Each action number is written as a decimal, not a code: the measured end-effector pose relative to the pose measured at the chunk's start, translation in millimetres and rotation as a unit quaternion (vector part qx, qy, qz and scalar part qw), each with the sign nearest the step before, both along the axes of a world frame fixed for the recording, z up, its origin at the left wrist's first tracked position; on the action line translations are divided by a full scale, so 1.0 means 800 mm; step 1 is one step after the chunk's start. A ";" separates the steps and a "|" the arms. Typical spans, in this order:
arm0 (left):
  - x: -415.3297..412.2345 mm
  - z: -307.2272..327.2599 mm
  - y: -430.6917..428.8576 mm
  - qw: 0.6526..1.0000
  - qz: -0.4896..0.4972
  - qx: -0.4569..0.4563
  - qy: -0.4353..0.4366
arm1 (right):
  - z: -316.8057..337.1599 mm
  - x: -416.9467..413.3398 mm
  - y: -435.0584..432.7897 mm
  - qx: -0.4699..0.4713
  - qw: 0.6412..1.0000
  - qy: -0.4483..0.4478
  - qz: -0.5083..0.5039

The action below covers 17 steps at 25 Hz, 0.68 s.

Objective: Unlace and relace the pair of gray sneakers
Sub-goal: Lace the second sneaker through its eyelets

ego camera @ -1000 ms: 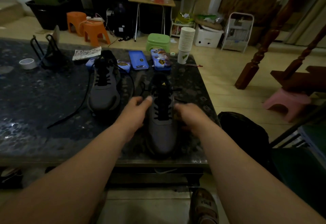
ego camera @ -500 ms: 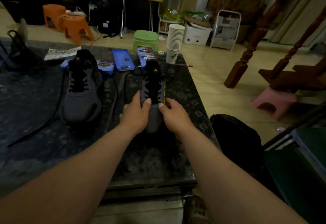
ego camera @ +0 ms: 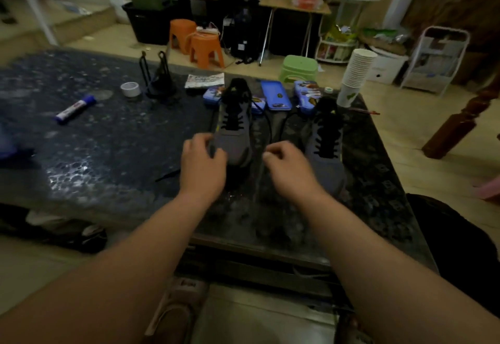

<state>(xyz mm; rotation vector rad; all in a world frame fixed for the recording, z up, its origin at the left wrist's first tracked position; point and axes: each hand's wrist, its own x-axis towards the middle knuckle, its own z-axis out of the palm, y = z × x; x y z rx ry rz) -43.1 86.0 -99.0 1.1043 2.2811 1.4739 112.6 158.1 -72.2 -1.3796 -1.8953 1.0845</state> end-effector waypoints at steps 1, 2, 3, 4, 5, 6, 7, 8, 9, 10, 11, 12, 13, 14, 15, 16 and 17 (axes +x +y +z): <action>-0.013 -0.011 0.000 0.994 -0.008 -0.057 -0.090 | -0.006 -0.026 0.000 -0.034 0.999 -0.007 0.022; -0.020 -0.020 0.004 0.982 -0.039 -0.094 -0.159 | -0.010 -0.049 0.004 -0.077 0.997 -0.001 0.022; -0.024 -0.024 0.008 0.971 -0.070 -0.110 -0.199 | -0.015 -0.068 0.011 -0.125 0.992 0.013 0.016; -0.027 -0.027 0.016 0.964 -0.086 -0.118 -0.223 | -0.020 -0.083 0.017 -0.169 0.985 0.029 0.009; -0.029 -0.025 0.024 0.958 -0.086 -0.122 -0.243 | -0.028 -0.093 0.028 -0.198 0.979 0.044 0.002; -0.029 -0.022 0.031 0.955 -0.081 -0.124 -0.258 | -0.033 -0.097 0.037 -0.211 0.976 0.058 -0.003; -0.026 -0.018 0.033 0.952 -0.076 -0.128 -0.267 | -0.040 -0.096 0.045 -0.213 0.975 0.067 -0.009; -0.019 -0.011 0.029 0.951 -0.071 -0.137 -0.269 | -0.039 -0.089 0.041 -0.210 0.975 0.072 -0.018; -0.010 -0.005 0.021 0.953 -0.055 -0.144 -0.263 | -0.032 -0.079 0.028 -0.203 0.977 0.063 -0.024; -0.001 -0.002 0.010 0.957 -0.041 -0.149 -0.247 | -0.023 -0.066 0.010 -0.194 0.980 0.048 -0.022; 0.008 -0.004 -0.003 0.960 -0.037 -0.159 -0.230 | -0.018 -0.048 -0.008 -0.185 0.982 0.030 -0.013; 0.020 -0.005 -0.022 0.961 -0.043 -0.174 -0.211 | -0.014 -0.027 -0.030 -0.180 0.984 0.010 -0.006; 0.029 -0.006 -0.042 0.961 -0.056 -0.189 -0.192 | -0.016 -0.008 -0.049 -0.174 0.985 -0.009 0.003; 0.036 -0.011 -0.059 0.960 -0.070 -0.201 -0.181 | -0.016 0.009 -0.070 -0.169 0.985 -0.032 0.013; 0.041 -0.014 -0.077 0.959 -0.079 -0.210 -0.173 | -0.018 0.023 -0.087 -0.166 0.984 -0.058 0.024; 0.042 -0.016 -0.090 0.958 -0.089 -0.219 -0.159 | -0.019 0.035 -0.100 -0.163 0.983 -0.082 0.035; 0.044 -0.017 -0.103 0.959 -0.102 -0.227 -0.136 | -0.023 0.046 -0.108 -0.154 0.981 -0.106 0.049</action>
